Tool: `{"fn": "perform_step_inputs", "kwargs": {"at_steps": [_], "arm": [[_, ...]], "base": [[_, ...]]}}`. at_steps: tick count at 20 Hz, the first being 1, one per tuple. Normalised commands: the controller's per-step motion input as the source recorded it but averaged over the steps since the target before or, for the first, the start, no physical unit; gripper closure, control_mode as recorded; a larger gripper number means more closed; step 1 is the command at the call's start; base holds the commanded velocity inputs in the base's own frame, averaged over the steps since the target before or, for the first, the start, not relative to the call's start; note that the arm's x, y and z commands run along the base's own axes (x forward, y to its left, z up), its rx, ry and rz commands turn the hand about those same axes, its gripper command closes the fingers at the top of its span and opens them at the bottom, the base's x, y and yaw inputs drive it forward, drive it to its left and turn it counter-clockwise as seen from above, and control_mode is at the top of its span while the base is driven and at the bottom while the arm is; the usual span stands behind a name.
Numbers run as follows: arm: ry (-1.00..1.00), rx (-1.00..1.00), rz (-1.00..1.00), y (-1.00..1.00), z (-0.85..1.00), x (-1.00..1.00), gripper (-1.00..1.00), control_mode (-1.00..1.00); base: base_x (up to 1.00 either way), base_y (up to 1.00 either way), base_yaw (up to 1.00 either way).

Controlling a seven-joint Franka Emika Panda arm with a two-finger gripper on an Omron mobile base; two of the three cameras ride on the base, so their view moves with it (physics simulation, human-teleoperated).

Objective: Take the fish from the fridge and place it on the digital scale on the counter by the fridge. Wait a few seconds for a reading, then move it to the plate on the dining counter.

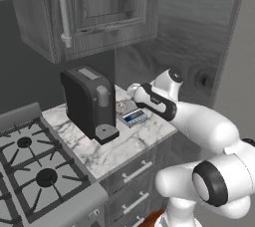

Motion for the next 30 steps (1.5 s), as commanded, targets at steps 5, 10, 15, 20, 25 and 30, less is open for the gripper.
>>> {"fn": "perform_step_inputs", "kwargs": {"at_steps": [5, 10, 15, 20, 25, 30], "arm": [[-0.01, 0.0, 0.0, 0.0, 0.1, -0.03, -1.0, -1.0], [-0.03, 0.0, 0.0, 0.0, 0.02, -0.03, -1.0, -1.0], [-0.03, 0.0, 0.0, 0.0, 0.0, 0.0, -1.0, -1.0], [-0.03, 0.0, 0.0, 0.0, 0.0, 0.0, -1.0, -1.0], [-0.01, 0.0, 0.0, 0.0, 0.0, 0.0, -1.0, -1.0], [-0.01, 0.0, 0.0, 0.0, 0.0, 0.0, -1.0, -1.0]], "base": [[0.0, 0.0, 0.0], [0.0, 0.0, 0.0], [0.0, 0.0, 0.0], [0.0, 0.0, 0.0], [0.0, 0.0, 0.0], [0.0, 0.0, 0.0]]}}
